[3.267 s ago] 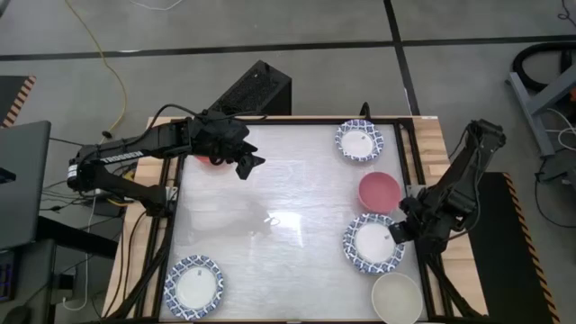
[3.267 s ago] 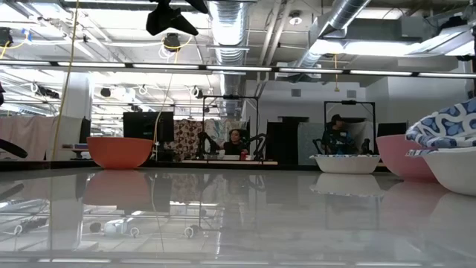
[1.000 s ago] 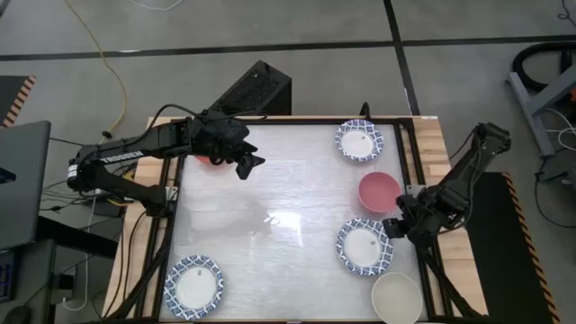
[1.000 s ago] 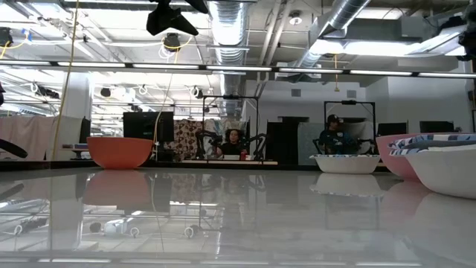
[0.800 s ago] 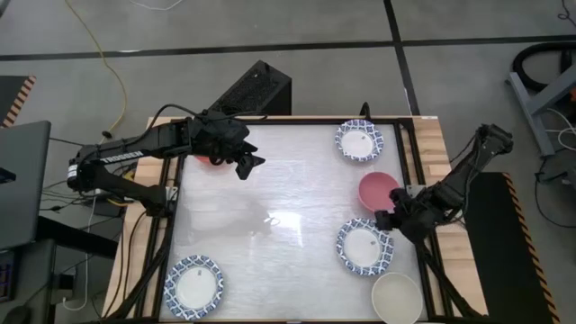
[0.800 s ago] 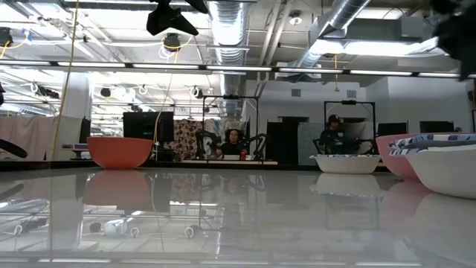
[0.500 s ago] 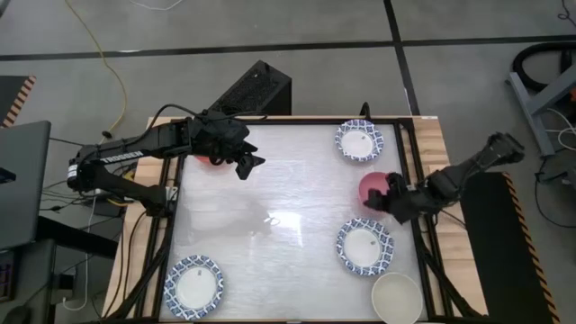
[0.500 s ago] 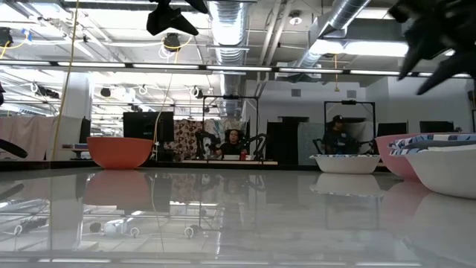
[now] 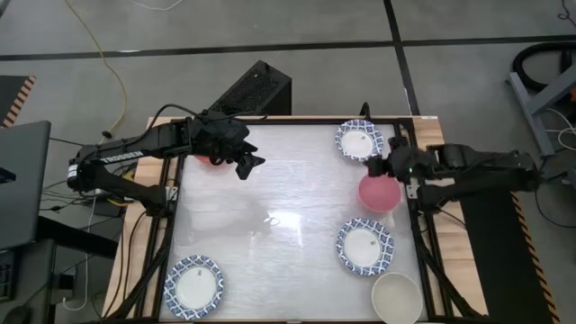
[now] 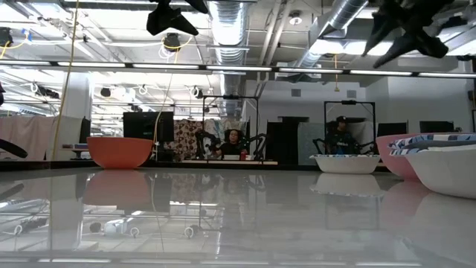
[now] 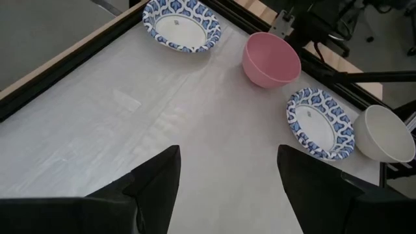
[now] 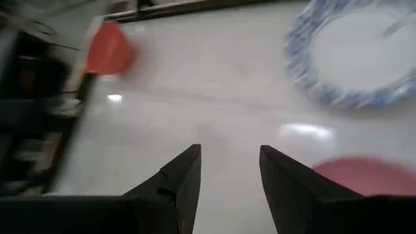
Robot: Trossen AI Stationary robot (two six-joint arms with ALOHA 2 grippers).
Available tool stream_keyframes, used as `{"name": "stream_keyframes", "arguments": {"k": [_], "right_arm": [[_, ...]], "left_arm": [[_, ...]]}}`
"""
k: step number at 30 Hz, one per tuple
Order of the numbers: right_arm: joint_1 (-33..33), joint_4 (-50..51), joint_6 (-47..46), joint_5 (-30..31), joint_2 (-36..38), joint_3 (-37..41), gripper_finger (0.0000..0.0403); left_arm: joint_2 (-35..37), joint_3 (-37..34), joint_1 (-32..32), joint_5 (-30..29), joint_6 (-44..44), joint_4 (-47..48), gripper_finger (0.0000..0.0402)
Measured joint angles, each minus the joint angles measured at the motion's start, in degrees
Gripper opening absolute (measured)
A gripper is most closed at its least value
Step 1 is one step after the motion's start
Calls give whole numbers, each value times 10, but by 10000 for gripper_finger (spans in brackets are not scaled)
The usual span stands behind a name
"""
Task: Nest bowls inside each other by size order
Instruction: Stack the top right blue bowl on top of the bottom right blue bowl
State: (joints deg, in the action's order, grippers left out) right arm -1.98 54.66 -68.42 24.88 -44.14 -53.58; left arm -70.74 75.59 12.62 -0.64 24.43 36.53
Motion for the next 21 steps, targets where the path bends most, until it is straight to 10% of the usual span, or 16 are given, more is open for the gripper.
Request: {"name": "stream_keyframes", "arguments": {"k": [7,21], "right_arm": [[-143,165,25,-8,-33,-46,179],[-385,125,60,-81,-79,-29,180]], "left_arm": [[0,0,0,0,0,0,245],[0,0,0,-2,-13,0,245]]}}
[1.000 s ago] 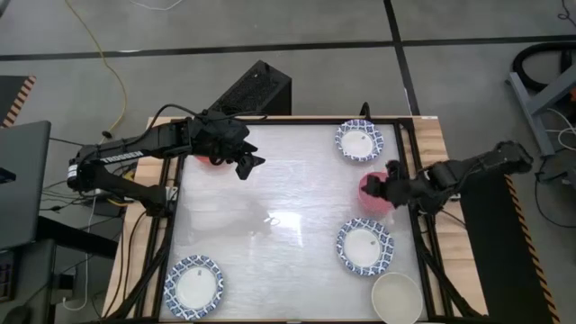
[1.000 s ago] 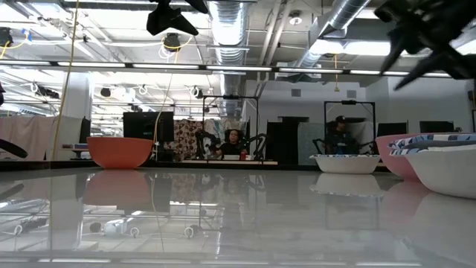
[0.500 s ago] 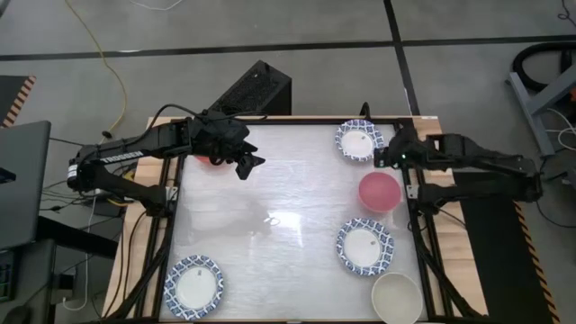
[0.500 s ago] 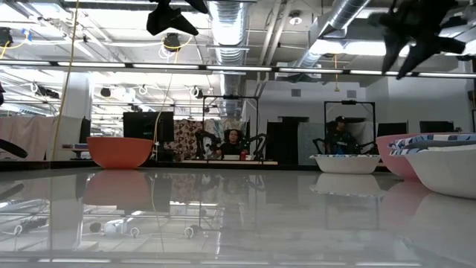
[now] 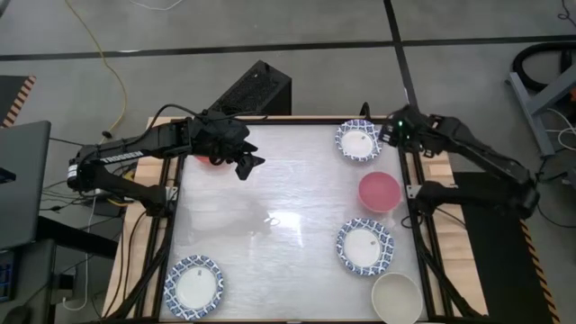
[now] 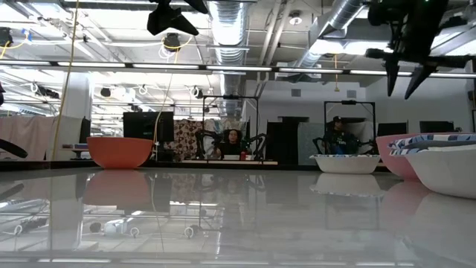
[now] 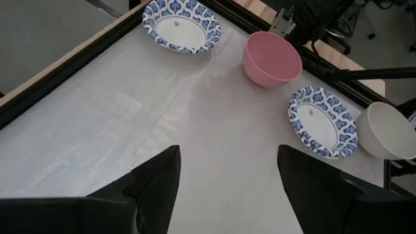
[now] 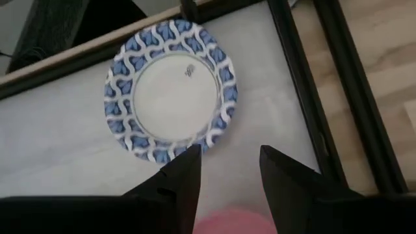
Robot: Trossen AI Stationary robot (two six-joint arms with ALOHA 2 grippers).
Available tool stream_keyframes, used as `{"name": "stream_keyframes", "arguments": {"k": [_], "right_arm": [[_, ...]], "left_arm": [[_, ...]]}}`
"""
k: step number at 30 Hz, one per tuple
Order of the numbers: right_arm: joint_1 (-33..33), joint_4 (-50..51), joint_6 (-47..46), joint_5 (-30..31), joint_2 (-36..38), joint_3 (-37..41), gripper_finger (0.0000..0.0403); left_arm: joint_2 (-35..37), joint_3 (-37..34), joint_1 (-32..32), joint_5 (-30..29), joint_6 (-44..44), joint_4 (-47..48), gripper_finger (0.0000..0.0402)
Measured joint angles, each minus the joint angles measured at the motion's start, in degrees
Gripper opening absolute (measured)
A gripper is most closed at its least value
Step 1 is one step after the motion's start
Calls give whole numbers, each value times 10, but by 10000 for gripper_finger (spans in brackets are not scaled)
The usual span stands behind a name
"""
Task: Nest bowls inside each other by size order
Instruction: Stack the top right blue bowl on top of the bottom right blue bowl
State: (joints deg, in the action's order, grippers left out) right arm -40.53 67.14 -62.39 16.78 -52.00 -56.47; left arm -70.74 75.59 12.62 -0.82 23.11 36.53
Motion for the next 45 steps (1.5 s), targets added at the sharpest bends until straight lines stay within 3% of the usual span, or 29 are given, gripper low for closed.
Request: {"name": "stream_keyframes", "arguments": {"k": [10,18,23,29,36,45], "right_arm": [[-47,-31,68,-31,-88,0,217],[-45,-23,-3,-27,-97,29,244],[-41,-101,-70,-63,-25,135,244],[-18,-249,-142,-55,19,242,244],[0,-369,-183,-34,-20,287,244],[22,-436,-212,-16,-96,288,243]], "left_arm": [[0,0,0,0,0,0,245],[0,0,0,0,0,0,245],[0,0,0,-1,-4,0,245],[0,0,0,-1,-11,0,245],[0,0,0,-1,-14,0,245],[0,0,0,0,-14,1,245]]}}
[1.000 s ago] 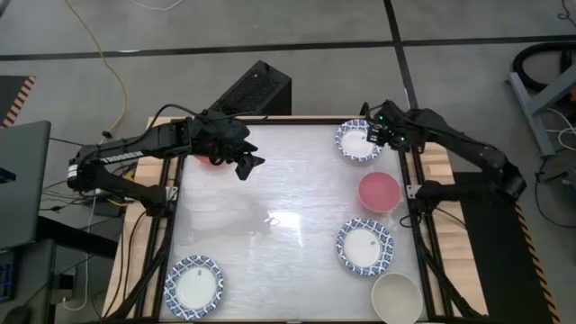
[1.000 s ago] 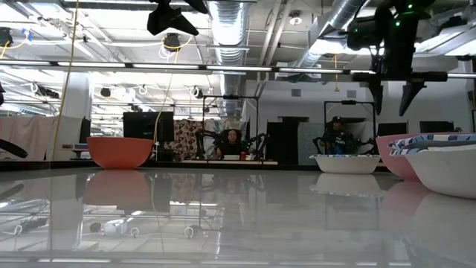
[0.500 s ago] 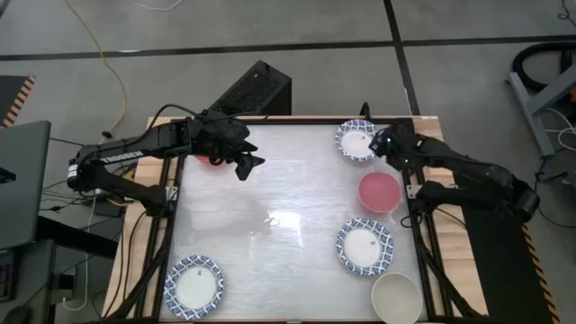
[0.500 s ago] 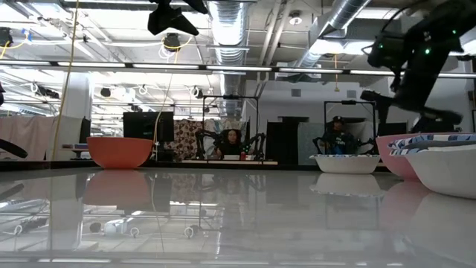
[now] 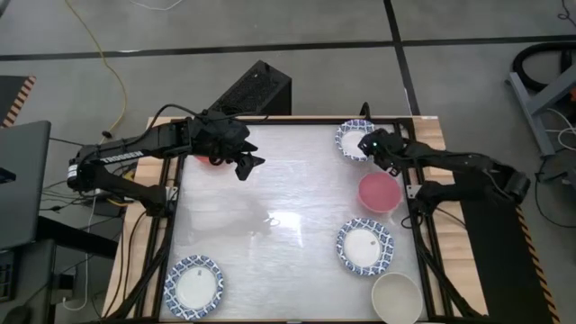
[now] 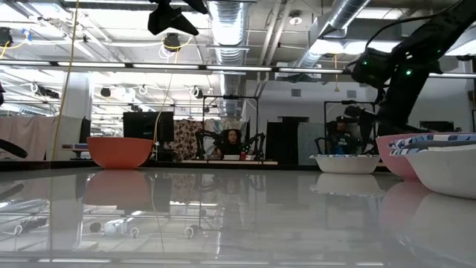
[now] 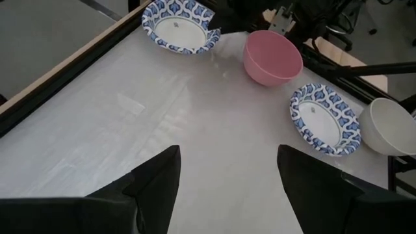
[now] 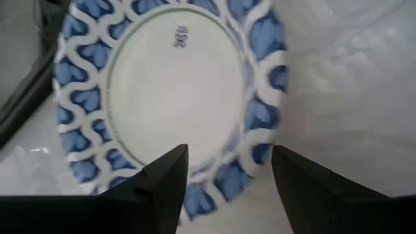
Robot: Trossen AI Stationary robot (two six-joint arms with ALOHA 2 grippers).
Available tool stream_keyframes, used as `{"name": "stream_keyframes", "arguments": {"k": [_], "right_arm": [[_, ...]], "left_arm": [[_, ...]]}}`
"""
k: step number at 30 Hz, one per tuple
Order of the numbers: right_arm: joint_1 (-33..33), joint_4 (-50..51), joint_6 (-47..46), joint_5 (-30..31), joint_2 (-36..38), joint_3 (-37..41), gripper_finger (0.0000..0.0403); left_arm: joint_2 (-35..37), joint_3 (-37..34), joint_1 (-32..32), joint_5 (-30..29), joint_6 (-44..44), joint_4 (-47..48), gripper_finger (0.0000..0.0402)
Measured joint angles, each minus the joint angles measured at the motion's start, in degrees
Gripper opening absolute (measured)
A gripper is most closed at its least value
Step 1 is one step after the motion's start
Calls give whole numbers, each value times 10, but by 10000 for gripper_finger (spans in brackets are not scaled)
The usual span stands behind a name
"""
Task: Nest bowls inside each other by size order
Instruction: Stack the top right blue bowl on top of the bottom right blue bowl
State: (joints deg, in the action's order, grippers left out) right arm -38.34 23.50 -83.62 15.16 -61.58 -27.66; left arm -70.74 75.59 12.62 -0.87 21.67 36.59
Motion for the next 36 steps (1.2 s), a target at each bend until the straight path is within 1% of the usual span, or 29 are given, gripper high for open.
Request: {"name": "stream_keyframes", "arguments": {"k": [3,5,9,14,15,16,22,25,30,32,36], "right_arm": [[7,4,-31,1,-20,0,228],[10,2,-38,0,-29,0,205],[13,2,-47,-1,-42,0,133],[15,-4,-49,-3,-35,0,30],[15,-3,-47,-3,-32,0,17],[15,-1,-46,-3,-28,0,12],[11,-2,-43,-18,8,0,15],[11,-5,-31,-20,38,-1,8],[11,-5,15,-29,99,-30,8],[11,-3,37,-39,120,-45,8],[11,11,92,-100,154,-81,8]], "left_arm": [[0,0,0,0,0,0,245],[0,0,0,0,0,0,245],[0,0,0,0,0,0,245],[0,0,0,0,-2,0,245],[0,0,0,0,-5,0,245],[0,0,0,0,-9,0,245],[0,0,0,-6,-11,0,245],[0,0,0,-7,-11,0,245],[0,0,0,-6,-11,0,245],[0,0,0,-6,-11,0,245],[0,0,0,-6,-11,0,245]]}}
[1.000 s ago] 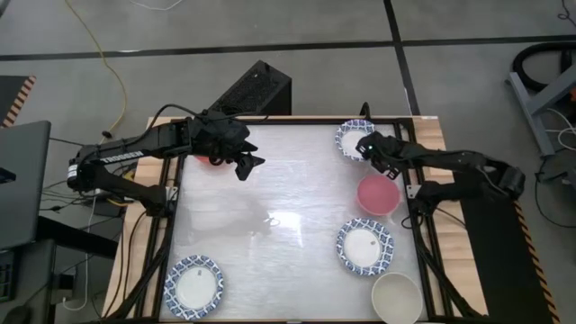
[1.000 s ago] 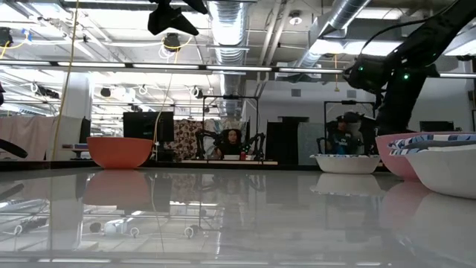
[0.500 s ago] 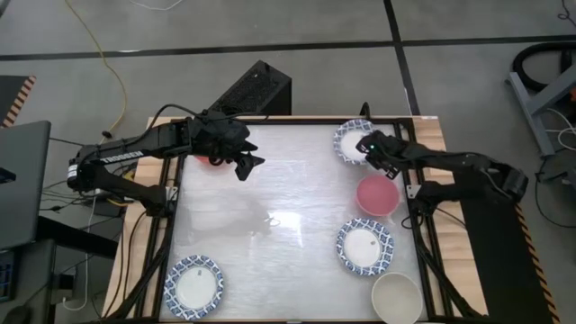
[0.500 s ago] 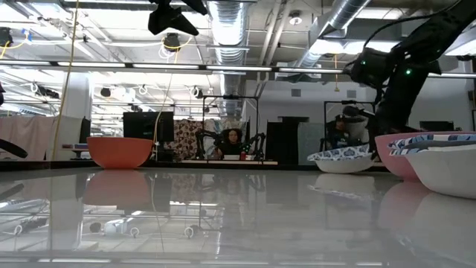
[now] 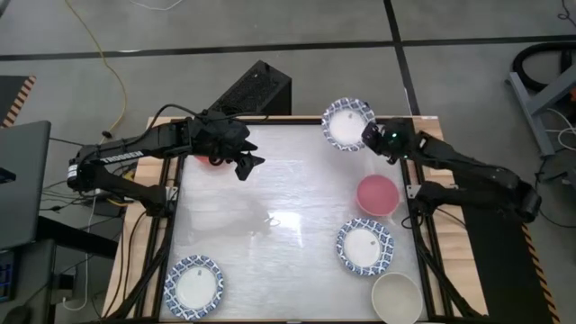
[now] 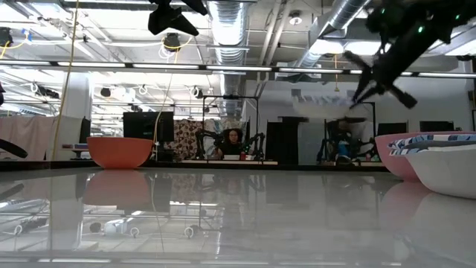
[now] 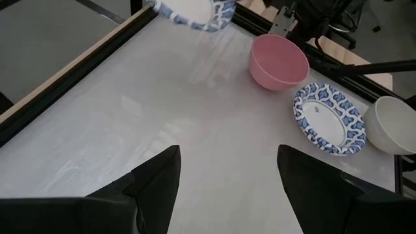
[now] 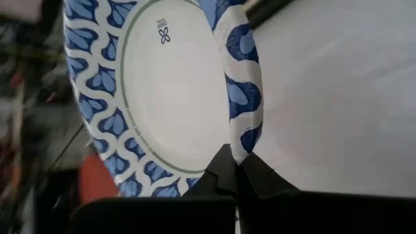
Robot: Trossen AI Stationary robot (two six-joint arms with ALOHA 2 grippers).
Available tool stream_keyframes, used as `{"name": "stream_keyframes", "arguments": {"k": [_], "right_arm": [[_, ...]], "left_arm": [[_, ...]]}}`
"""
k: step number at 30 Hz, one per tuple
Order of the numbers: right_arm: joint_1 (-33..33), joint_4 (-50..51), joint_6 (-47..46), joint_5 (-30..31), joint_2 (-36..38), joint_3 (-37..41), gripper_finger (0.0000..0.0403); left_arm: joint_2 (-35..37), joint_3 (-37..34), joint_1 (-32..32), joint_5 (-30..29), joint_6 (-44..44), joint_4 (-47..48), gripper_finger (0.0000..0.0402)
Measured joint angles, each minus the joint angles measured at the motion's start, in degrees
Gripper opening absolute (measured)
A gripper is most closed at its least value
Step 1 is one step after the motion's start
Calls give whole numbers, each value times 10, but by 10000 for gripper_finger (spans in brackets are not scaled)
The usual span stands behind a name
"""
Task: Nest bowls inside each other by size order
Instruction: Stack the top right blue bowl on top of the bottom right blue bowl
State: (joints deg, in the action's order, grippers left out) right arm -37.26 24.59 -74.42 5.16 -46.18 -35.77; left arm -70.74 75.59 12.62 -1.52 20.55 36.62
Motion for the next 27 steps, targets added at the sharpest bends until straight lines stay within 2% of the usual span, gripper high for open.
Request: {"name": "stream_keyframes", "arguments": {"k": [5,8,14,17,21,27], "right_arm": [[17,76,63,-106,21,-56,8],[41,157,85,-151,28,-93,8],[132,333,75,-172,28,-151,8],[199,363,28,-163,36,-155,7],[305,367,-69,-117,55,-155,7],[495,386,-247,31,72,-155,7]], "left_arm": [[0,0,0,0,0,0,245],[0,0,0,0,0,0,245],[0,0,0,0,0,0,245],[0,0,0,0,0,5,245],[0,0,0,0,1,19,245],[0,0,0,1,1,23,245]]}}
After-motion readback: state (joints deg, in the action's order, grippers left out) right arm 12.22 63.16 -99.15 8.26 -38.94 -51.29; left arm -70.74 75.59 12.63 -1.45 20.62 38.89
